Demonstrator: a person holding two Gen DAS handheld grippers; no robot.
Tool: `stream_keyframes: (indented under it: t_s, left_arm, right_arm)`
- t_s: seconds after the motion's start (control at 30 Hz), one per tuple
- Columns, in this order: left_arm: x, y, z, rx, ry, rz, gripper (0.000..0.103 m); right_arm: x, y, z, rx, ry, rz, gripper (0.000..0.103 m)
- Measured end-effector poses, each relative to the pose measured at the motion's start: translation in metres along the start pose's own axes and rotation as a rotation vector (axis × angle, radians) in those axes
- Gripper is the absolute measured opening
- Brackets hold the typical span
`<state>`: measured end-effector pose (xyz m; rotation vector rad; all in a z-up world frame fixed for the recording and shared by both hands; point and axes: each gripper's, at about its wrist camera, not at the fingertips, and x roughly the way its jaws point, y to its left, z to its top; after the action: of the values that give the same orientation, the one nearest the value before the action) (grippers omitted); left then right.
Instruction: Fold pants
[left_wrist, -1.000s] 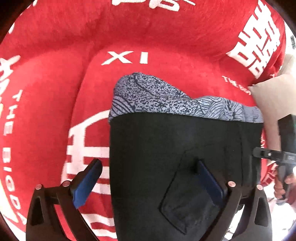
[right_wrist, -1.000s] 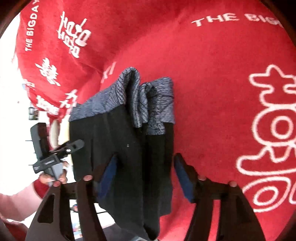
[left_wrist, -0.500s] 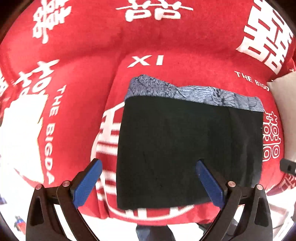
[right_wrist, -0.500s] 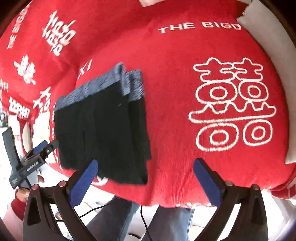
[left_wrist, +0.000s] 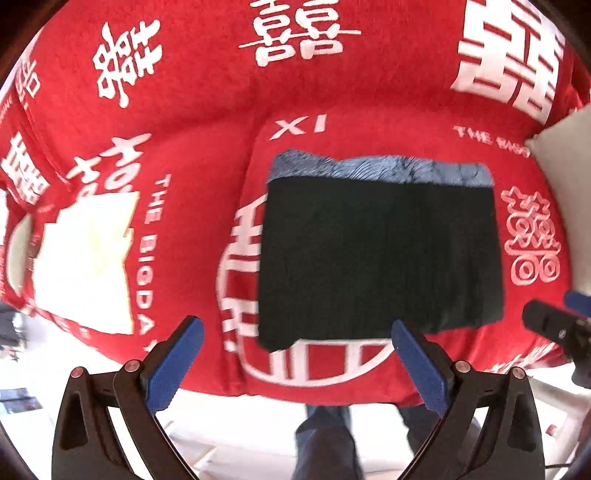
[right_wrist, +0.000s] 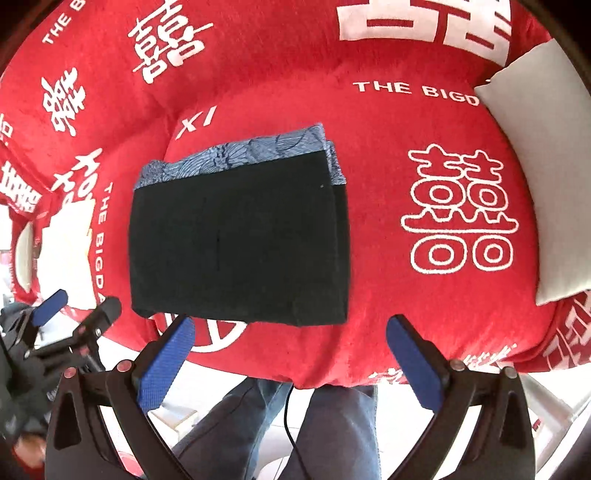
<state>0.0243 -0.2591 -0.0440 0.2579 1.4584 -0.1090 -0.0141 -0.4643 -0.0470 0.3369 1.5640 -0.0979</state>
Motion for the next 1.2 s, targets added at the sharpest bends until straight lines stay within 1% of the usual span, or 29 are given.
stream_keyframes:
  t_s: [0.13,0.3,0.47,0.57,0.73,1.2]
  left_arm:
    - [-0.008,0.007,-0.01,0.02,-0.004,-0.01,0.102]
    - [-0.013,0.013,-0.018,0.054,-0.017,-0.015,0.102]
    - [-0.017,0.021,-0.022,0.041,-0.02,-0.046,0.102]
    - [-0.019,0.022,-0.022,0.036,-0.025,-0.052,0.102]
    - [-0.023,0.023,-0.023,0.033,-0.029,-0.063,0.102]
    - [-0.024,0.022,-0.024,0.03,-0.018,-0.058,0.102]
  right_arm:
    - [-0.009,0.02,-0.008,-0.006,-0.028,-0.05,0.103]
    - [-0.015,0.032,-0.017,0.006,-0.034,-0.074,0.103]
    - [-0.02,0.037,-0.025,0.014,-0.041,-0.093,0.103]
    - [-0.023,0.039,-0.028,0.006,-0.041,-0.104,0.103]
    - [-0.025,0.042,-0.031,-0.005,-0.041,-0.114,0.103]
    - [-0.028,0.044,-0.031,-0.012,-0.051,-0.117,0.103]
